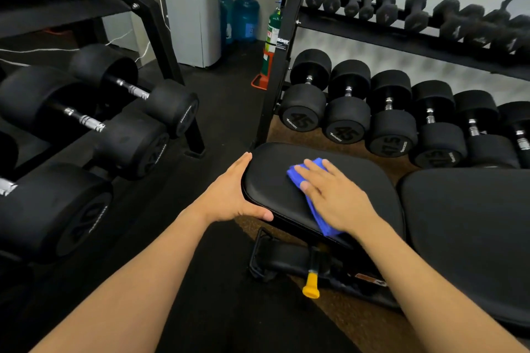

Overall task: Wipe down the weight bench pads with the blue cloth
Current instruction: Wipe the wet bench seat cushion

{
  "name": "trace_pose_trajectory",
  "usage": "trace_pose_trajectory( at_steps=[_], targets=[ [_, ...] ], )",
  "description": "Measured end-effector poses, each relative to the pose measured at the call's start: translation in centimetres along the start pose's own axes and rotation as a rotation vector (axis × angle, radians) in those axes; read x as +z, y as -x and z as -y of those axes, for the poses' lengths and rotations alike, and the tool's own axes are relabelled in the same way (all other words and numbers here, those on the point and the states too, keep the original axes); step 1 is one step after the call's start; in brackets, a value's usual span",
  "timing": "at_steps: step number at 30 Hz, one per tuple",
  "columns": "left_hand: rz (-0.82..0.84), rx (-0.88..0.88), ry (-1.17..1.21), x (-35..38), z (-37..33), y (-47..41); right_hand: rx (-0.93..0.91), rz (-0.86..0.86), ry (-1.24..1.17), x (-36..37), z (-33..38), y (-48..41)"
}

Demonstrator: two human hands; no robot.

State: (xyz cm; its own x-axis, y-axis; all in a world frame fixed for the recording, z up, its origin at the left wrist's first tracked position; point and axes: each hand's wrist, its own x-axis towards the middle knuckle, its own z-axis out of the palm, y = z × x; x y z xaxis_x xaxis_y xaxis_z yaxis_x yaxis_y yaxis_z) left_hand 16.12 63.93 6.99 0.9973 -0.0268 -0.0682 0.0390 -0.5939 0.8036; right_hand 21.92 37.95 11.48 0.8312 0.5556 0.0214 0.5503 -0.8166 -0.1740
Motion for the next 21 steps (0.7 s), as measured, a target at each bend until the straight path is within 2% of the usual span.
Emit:
trace_pose_trajectory(
  at_steps=[4,7,11,13,16,19,21],
  targets=[
    [0.017,-0.004,-0.005,-0.3,-0.3,0.1,0.168,-0.006,0.041,-0.1,-0.9,-7.6],
    [0.004,-0.015,-0.012,-0.3,-0.4,0.3,0.083,-0.022,0.082,0.8,3.0,-8.8],
    [0.01,-0.017,0.028,-0.1,-0.2,0.5,-0.108,-0.016,0.017,0.5,4.5,-2.2],
    [0.005,-0.041,0.065,0.0,-0.1,0.5,-0.05,0.018,-0.031,-0.1,2.9,-1.0],
    [0.003,-0.026,0.11,0.2,0.0,0.8,0.08,0.015,-0.011,-0.6,1.8,-4.8],
    [-0.026,-0.014,0.102,0.0,0.0,1.0,0.109,0.006,0.008,0.0,3.4,-9.5],
    [-0.026,-0.017,0.121,0.1,0.1,1.0,0.065,0.03,0.014,0.6,5.1,-10.6]
  ],
)
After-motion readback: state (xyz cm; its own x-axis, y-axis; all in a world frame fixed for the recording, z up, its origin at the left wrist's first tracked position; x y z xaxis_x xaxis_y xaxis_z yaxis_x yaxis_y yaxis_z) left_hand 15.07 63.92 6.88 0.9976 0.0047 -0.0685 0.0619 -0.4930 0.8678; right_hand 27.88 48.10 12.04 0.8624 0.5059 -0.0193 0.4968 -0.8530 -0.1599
